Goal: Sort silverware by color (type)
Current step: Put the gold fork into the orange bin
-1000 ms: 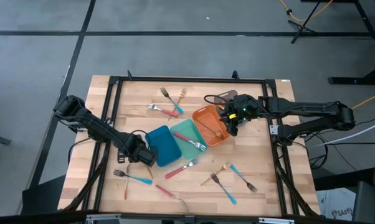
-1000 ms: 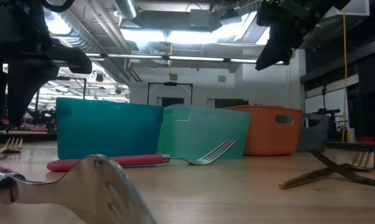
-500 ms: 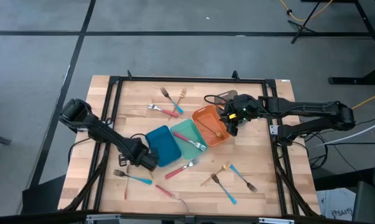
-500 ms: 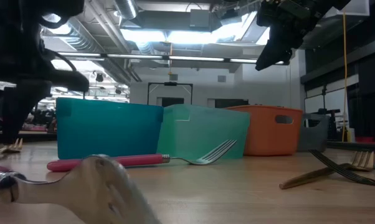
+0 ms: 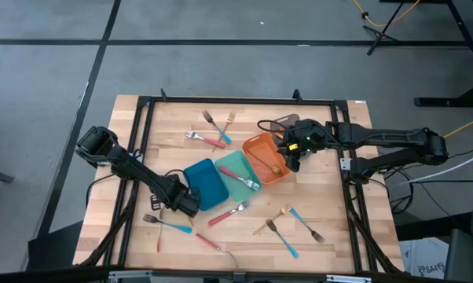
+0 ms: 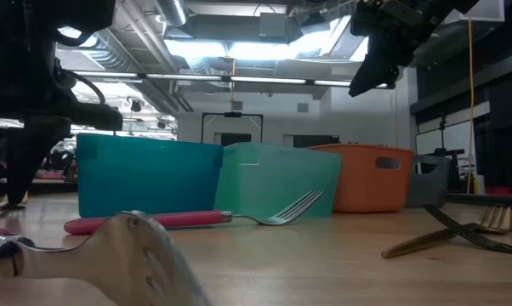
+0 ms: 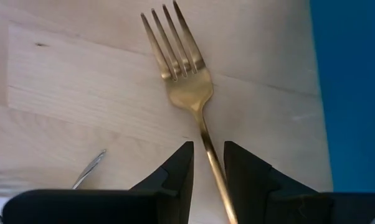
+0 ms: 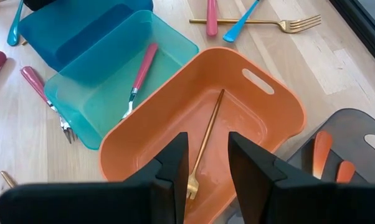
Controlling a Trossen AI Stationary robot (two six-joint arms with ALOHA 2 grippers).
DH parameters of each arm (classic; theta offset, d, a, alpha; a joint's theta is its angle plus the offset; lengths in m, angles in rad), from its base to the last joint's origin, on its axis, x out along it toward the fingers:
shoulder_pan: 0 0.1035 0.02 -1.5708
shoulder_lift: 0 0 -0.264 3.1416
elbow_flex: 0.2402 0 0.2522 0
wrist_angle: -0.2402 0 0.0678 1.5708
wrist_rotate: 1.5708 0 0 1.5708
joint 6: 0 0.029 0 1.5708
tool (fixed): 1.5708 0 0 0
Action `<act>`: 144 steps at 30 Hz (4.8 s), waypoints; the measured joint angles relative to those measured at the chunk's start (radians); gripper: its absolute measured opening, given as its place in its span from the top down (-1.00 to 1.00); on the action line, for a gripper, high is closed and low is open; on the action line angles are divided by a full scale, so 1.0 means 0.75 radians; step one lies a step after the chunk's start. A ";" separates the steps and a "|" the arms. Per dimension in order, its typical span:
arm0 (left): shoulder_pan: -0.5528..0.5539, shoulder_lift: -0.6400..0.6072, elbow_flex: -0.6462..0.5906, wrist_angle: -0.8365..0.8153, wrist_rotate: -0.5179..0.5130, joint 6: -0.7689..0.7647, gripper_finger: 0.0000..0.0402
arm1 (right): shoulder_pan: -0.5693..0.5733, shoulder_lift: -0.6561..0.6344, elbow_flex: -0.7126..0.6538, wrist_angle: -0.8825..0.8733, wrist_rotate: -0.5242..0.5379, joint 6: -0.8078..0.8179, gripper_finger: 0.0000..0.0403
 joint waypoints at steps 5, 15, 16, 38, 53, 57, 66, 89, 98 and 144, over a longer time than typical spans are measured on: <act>-0.011 0.027 -0.001 0.013 0.003 0.000 0.59 | 0.000 0.000 0.000 -0.002 0.000 0.000 0.48; -0.031 0.072 0.004 0.033 -0.006 0.000 0.59 | 0.000 0.000 0.000 -0.009 -0.003 0.000 0.48; -0.031 0.072 0.003 0.033 -0.006 0.000 0.59 | 0.000 0.000 0.000 -0.009 -0.003 0.000 0.48; -0.031 0.076 0.001 0.030 -0.005 -0.028 0.88 | 0.001 0.000 0.000 -0.009 -0.005 0.001 0.48; -0.034 0.015 -0.007 -0.079 -0.049 -0.025 0.95 | 0.001 0.000 0.000 -0.009 -0.005 0.001 0.48; -0.038 -0.039 -0.006 -0.141 -0.097 -0.023 0.95 | 0.001 0.000 0.000 -0.008 -0.005 0.001 0.48; -0.038 -0.224 -0.003 -0.301 -0.236 0.017 0.95 | 0.000 0.000 0.000 -0.008 -0.005 0.001 0.48; 0.412 -0.686 0.274 -0.007 -1.163 1.902 0.95 | 0.000 0.000 0.000 -0.007 -0.005 0.001 0.48; 0.643 -0.614 0.282 0.919 -0.737 3.302 0.95 | 0.000 -0.029 0.000 -0.010 -0.005 0.001 0.48; 0.755 0.285 0.281 1.634 -0.018 3.968 0.95 | 0.000 -0.302 0.000 -0.008 0.031 0.011 0.48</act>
